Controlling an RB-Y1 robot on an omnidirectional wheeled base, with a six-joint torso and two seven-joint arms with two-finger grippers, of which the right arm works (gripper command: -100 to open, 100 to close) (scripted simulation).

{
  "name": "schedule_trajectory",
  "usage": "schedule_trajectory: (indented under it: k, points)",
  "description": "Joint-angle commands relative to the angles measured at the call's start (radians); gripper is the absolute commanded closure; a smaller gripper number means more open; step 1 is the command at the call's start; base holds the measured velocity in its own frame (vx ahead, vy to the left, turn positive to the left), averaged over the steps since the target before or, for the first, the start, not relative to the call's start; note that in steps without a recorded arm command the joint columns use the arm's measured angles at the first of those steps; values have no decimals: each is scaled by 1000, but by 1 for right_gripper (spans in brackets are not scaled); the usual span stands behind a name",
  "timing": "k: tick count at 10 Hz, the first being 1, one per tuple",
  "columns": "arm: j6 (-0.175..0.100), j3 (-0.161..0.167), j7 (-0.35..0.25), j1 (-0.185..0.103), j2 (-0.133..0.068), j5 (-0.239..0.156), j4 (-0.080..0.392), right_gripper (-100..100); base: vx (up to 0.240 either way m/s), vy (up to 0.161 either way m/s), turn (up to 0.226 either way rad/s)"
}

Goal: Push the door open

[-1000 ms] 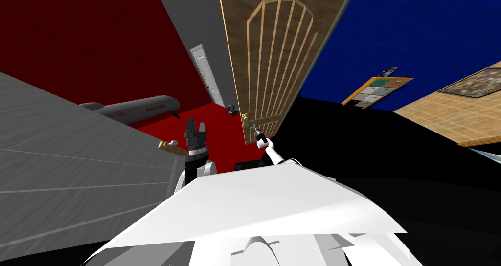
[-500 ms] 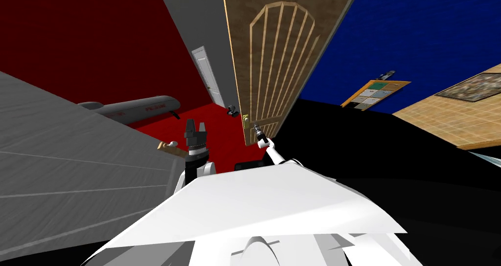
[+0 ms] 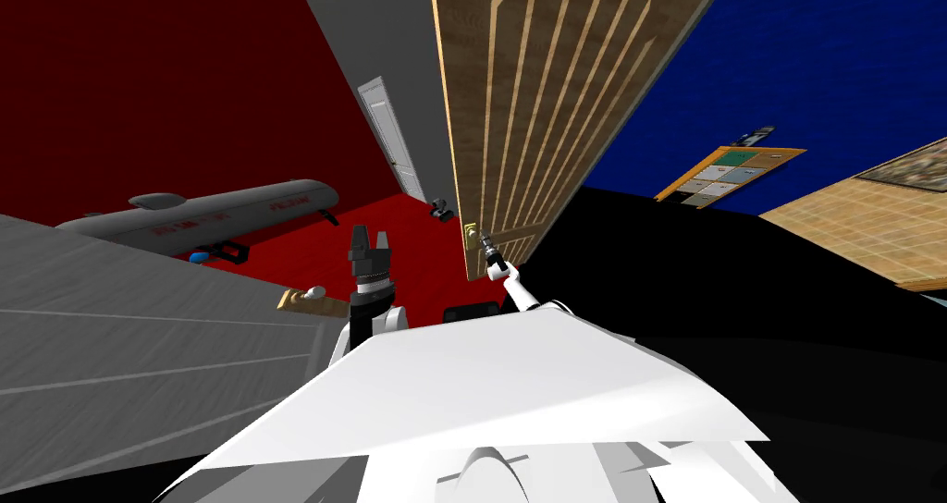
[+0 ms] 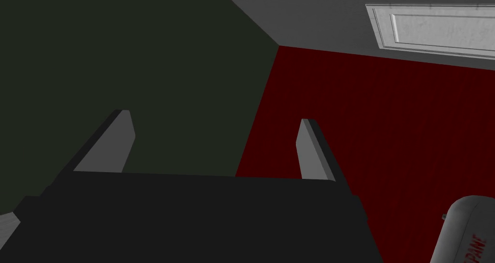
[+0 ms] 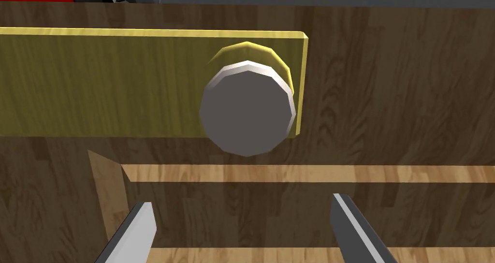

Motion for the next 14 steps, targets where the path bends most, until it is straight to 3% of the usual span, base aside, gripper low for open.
schedule_trajectory:
  k: [1,2,3,4,9,10,13,14]
  points:
    - [-2,-3,3,0,18,0,-1,-100,155,113,14]
    - [-5,-5,5,0,37,1,1,-100,169,115,12]
    - [-2,-4,3,-3,26,0,2,-100,76,53,0]
    - [-2,-4,3,-3,26,0,2,100,-12,-5,-2]
    - [-2,-4,3,-3,26,0,2,100,-15,-9,4]
    - [2,-19,10,-1,2,-3,1,100,98,49,-57]
    - [6,-47,21,0,-18,-9,-3,100,198,77,-105]
    - [-4,-37,23,-7,-21,-16,22,-100,14,-41,6]
